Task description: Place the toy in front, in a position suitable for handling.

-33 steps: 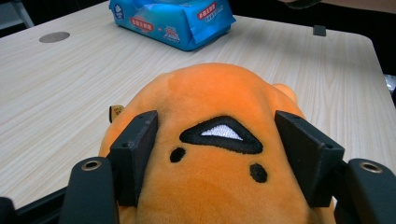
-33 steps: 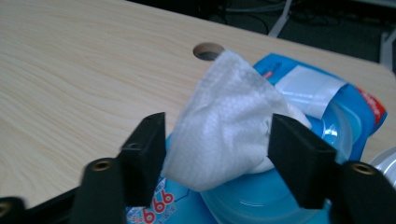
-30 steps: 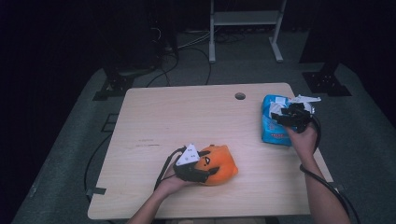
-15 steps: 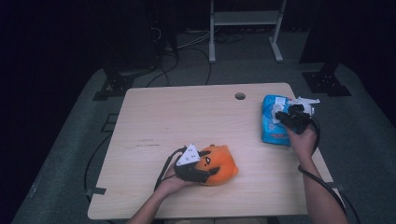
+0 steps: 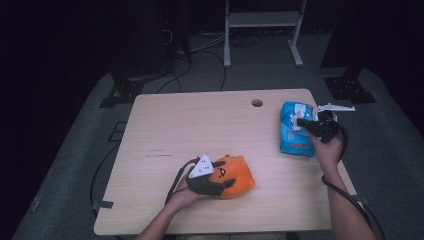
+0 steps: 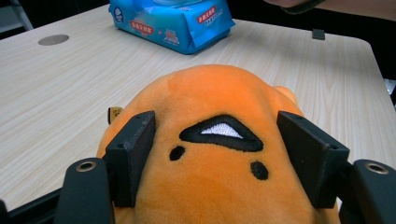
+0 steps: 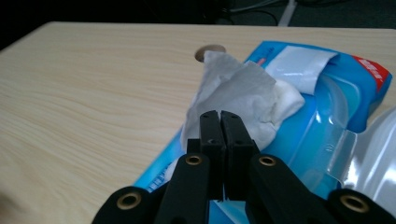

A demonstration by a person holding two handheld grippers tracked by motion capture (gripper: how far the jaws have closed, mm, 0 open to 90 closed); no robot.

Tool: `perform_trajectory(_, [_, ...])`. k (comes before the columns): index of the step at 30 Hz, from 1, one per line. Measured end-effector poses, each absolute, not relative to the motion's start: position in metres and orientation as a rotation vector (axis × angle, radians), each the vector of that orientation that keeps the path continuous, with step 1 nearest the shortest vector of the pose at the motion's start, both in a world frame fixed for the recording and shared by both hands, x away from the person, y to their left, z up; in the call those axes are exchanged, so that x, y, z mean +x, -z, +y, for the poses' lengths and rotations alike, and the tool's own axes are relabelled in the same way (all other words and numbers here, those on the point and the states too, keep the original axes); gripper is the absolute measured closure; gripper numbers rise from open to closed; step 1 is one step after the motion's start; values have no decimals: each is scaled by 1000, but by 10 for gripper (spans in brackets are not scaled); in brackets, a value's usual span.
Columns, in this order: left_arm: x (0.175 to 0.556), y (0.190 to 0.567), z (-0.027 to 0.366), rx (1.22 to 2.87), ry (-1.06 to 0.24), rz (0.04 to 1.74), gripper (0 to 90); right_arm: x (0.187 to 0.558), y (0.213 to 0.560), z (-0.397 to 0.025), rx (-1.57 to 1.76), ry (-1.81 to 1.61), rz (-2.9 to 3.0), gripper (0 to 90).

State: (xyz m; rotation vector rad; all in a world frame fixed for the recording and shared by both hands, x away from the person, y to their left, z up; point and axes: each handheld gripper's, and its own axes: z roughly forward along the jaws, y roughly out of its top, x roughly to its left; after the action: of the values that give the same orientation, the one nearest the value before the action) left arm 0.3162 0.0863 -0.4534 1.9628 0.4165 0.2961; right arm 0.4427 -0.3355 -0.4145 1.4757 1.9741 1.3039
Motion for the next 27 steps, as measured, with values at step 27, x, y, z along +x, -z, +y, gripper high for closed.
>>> perform_trajectory(27, [310,429,92,1988,-363,364,133,366,324,-274,990,-1609,2201,877])
